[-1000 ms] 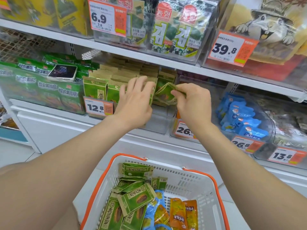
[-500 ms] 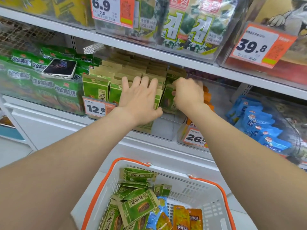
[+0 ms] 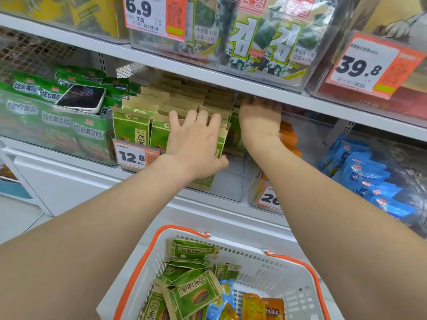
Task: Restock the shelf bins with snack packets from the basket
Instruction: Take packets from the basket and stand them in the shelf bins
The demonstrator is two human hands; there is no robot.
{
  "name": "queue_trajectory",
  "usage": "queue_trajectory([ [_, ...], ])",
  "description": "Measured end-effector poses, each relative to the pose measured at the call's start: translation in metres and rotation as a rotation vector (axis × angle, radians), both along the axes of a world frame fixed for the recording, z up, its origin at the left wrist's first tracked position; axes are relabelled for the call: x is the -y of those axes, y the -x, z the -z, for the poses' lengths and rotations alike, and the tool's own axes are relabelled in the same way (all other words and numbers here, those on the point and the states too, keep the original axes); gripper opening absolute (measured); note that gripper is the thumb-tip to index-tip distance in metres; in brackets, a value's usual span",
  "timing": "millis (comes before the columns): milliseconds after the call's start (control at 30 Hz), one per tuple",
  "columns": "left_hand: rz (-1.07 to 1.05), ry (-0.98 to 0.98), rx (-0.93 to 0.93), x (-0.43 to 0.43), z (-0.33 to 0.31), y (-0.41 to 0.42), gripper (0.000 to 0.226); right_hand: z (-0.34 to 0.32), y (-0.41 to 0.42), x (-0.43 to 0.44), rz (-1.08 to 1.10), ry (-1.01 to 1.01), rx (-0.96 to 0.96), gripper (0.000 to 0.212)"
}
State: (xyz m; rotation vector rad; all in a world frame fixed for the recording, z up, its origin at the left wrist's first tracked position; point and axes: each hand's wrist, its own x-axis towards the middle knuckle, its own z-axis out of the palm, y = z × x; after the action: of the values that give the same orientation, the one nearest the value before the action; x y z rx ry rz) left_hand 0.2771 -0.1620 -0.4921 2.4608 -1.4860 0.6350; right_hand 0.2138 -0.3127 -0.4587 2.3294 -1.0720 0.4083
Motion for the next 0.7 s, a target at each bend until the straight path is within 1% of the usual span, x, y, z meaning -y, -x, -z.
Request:
queue_trajectory([
  [100,0.005,0.001,-0.002,-0.002,0.000,0.001,0.079,0.002,0.011,-0.010,-0.021,0.059,-0.092,0.027],
  [167,0.008,0.006,-0.001,-0.003,0.000,0.001,0.079,0.003,0.015,-0.015,-0.057,0.042,-0.152,0.025],
  [267,0.009,0.011,-0.003,-0.004,0.000,0.001,0.079,0.012,0.017,-0.021,-0.109,-0.002,-0.334,0.029],
  [400,0.015,0.009,-0.013,-0.005,-0.001,0.002,0.078,0.018,0.020,-0.023,-0.076,-0.019,-0.531,0.038],
  [600,0.026,0.001,-0.039,-0.006,-0.001,0.001,0.078,0.023,0.018,-0.025,0.007,-0.048,-0.682,0.057],
  [700,0.038,-0.002,-0.049,-0.007,-0.001,0.001,0.081,0.023,0.016,-0.026,0.019,-0.041,-0.699,0.060],
])
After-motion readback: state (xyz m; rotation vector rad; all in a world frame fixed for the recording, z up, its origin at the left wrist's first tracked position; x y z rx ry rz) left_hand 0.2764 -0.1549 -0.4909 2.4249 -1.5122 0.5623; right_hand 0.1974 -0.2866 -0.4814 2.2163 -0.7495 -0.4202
